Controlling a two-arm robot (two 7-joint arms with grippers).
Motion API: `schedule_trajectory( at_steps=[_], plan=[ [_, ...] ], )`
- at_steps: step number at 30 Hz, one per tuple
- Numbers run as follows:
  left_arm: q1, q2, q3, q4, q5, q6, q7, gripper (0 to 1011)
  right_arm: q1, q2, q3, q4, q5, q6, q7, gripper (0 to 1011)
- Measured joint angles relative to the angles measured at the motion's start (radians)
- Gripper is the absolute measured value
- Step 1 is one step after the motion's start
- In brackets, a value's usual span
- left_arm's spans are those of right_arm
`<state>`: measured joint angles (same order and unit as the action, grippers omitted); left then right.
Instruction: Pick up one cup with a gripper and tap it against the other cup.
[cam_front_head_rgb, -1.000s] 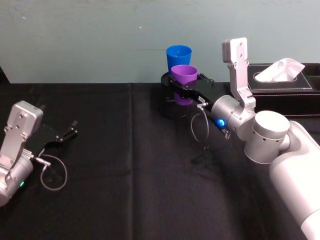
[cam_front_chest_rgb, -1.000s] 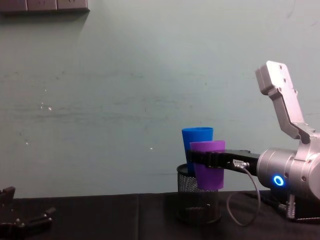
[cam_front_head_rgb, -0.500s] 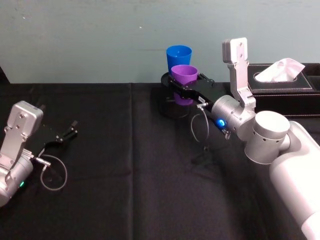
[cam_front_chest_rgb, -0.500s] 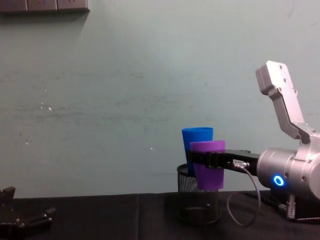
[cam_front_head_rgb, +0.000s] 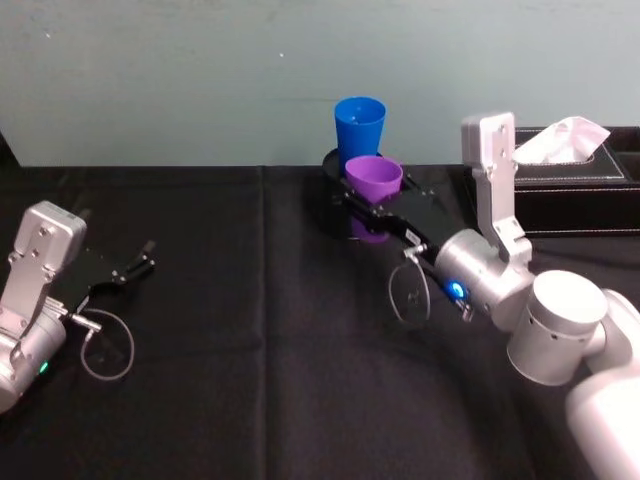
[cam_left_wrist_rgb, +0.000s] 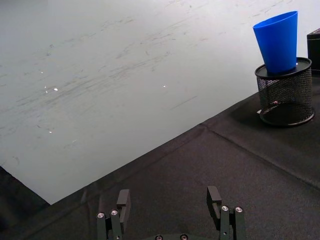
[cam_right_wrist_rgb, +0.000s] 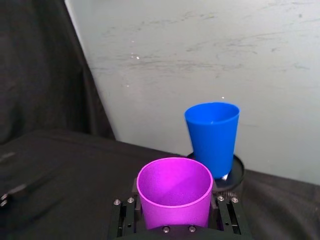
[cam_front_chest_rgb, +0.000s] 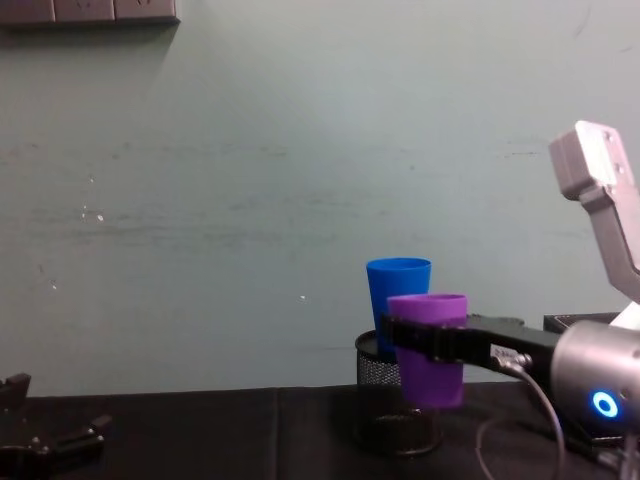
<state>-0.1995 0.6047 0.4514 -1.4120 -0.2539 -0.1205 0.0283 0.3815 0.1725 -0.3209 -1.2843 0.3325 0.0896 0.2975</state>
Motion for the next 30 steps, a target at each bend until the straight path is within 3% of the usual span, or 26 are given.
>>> schedule_trajectory(
  at_steps=[5,15,22,30],
  plan=[
    [0.000,0.000,0.000,0.000,0.000,0.000,0.000,1000,-0.069,0.022,-0.004,-0.063,-0.003,-0.022,-0.001,733],
    [0.000,0.000,0.000,0.000,0.000,0.000,0.000,1000,-0.190,0.034,-0.003,-0.091,-0.048,-0.166,-0.015,733],
    [0.000,0.000,0.000,0.000,0.000,0.000,0.000,1000,-0.217,0.025,-0.006,-0.062,-0.101,-0.220,-0.030,733],
    [0.000,0.000,0.000,0.000,0.000,0.000,0.000,1000,-0.200,0.000,0.002,0.020,-0.129,-0.260,-0.031,733]
  ],
)
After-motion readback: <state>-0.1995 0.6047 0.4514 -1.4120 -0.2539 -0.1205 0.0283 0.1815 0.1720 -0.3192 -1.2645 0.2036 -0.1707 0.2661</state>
